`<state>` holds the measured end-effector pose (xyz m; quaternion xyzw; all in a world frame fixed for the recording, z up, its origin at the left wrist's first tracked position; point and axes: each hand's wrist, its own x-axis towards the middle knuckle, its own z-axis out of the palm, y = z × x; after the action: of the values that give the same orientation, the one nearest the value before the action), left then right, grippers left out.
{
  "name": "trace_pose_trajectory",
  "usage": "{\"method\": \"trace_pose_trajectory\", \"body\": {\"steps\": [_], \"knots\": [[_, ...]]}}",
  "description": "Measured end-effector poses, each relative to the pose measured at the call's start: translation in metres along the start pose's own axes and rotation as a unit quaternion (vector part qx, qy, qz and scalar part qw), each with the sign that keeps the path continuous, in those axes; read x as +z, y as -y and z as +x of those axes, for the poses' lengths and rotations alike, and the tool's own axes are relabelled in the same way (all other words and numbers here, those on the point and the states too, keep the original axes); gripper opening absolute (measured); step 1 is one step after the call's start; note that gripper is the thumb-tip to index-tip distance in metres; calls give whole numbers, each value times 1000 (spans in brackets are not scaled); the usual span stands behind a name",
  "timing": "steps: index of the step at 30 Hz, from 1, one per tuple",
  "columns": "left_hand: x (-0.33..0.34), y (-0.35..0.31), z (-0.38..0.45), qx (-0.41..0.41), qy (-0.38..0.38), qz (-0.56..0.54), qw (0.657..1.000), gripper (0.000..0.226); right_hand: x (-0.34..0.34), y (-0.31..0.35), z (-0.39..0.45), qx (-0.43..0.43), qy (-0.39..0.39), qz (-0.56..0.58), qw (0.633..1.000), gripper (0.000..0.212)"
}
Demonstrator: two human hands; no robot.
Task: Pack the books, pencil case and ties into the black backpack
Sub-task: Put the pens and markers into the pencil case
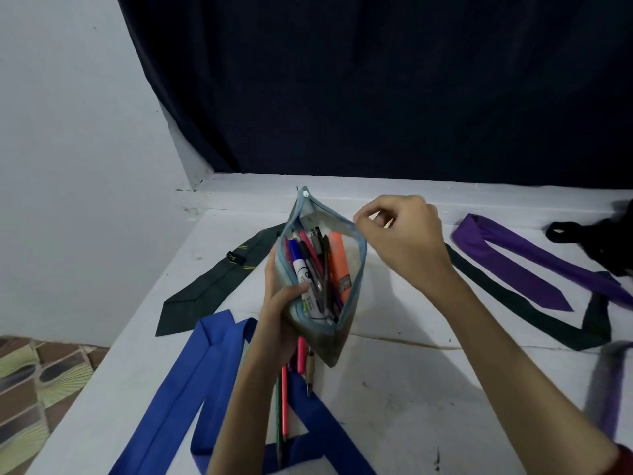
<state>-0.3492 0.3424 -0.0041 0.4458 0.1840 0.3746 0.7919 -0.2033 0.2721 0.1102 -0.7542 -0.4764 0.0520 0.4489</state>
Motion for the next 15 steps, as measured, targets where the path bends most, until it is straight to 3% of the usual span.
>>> {"method": "trace_pose_trajectory", "body": {"steps": [4, 6, 8, 11, 15], "knots": [[-19, -28, -9, 27, -31, 11, 999, 95, 12, -18, -3, 42, -30, 87, 995, 14], [-29, -45, -15, 42, -58, 5, 997, 109, 34, -35, -10, 105, 36, 73, 991, 16], [-39, -59, -21, 65, -82, 0, 995, 116, 62, -49, -23, 145, 160, 10, 976, 23], [-50, -74, -31, 95, -97, -3, 991, 93, 100, -60, -49, 149, 281, -54, 947, 30], [-59, -80, -45, 101, -107, 11, 989, 74, 115, -60, -59, 132, 252, -95, 954, 29]]}}
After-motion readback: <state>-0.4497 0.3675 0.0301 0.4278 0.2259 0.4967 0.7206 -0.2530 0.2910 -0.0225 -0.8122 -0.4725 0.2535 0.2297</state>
